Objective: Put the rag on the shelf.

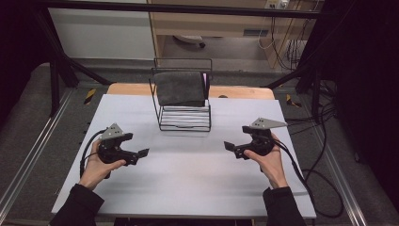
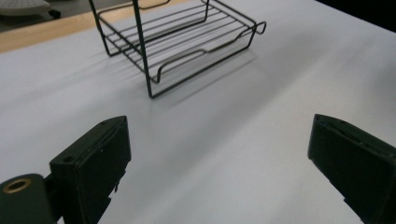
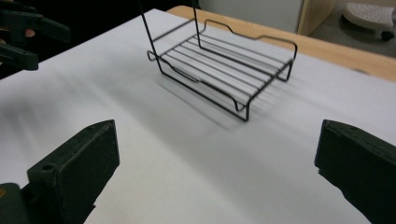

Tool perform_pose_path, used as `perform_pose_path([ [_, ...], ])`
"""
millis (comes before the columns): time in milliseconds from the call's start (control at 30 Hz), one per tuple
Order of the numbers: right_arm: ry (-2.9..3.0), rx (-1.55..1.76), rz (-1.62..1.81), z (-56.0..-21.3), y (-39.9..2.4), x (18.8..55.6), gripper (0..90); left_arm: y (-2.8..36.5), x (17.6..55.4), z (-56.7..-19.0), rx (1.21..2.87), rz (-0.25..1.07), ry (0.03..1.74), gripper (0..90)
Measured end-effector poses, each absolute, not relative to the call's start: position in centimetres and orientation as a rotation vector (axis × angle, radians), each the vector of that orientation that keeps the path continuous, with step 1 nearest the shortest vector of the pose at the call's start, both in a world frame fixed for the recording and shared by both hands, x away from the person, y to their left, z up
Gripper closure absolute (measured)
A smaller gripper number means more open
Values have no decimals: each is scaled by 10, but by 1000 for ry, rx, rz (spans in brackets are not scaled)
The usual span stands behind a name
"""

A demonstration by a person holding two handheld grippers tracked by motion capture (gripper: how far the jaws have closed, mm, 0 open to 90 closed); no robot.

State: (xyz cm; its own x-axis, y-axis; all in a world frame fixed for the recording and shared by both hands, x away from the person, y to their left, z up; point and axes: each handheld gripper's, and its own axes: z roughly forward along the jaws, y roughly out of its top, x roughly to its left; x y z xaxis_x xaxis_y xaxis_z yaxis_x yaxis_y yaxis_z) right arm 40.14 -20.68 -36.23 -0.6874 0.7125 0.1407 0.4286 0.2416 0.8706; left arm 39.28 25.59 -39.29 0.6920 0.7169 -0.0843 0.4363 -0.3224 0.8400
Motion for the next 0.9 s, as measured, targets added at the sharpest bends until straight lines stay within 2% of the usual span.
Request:
perform_pose_path([
  [233, 2241, 1093, 1405, -402, -232, 389, 8, 265, 383, -419, 2017, 401, 900, 61],
  [533, 2244, 1170, 1386, -436, -263, 377, 9, 277, 375, -438, 2054, 413, 928, 63],
  [900, 2252, 1201, 1353, -451, -283, 365, 9, 287, 371, -449, 2077, 395, 936, 62],
])
